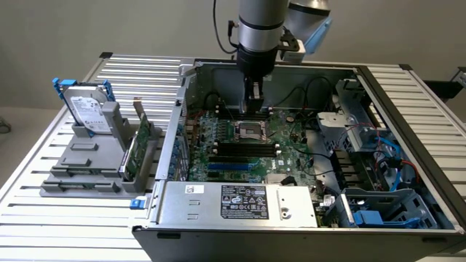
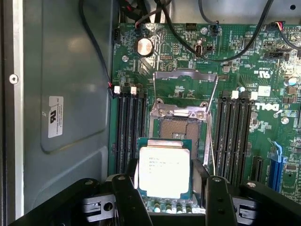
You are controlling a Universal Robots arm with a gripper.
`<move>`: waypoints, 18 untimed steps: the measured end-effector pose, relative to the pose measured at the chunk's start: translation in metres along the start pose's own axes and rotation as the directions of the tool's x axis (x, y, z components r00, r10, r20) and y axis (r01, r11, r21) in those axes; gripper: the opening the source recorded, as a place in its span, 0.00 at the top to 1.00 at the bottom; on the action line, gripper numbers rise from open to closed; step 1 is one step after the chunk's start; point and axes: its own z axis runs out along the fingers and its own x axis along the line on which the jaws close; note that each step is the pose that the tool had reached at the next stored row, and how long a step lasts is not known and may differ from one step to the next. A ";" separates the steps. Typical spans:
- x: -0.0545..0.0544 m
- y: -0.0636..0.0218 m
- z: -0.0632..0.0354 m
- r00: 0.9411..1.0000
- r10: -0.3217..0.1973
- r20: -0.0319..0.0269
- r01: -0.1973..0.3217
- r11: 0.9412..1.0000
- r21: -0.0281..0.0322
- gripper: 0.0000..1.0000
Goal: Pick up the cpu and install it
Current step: 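Place the cpu into insertion slot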
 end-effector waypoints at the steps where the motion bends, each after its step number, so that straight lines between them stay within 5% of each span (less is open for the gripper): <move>1: -0.002 -0.0001 -0.0003 1.000 0.001 0.000 -0.001 1.000 0.002 0.46; 7: -0.016 0.0011 -0.0010 1.000 0.004 0.000 -0.004 1.000 0.009 0.46; 18: -0.020 0.0053 0.0174 1.000 0.008 0.000 -0.008 1.000 0.011 0.46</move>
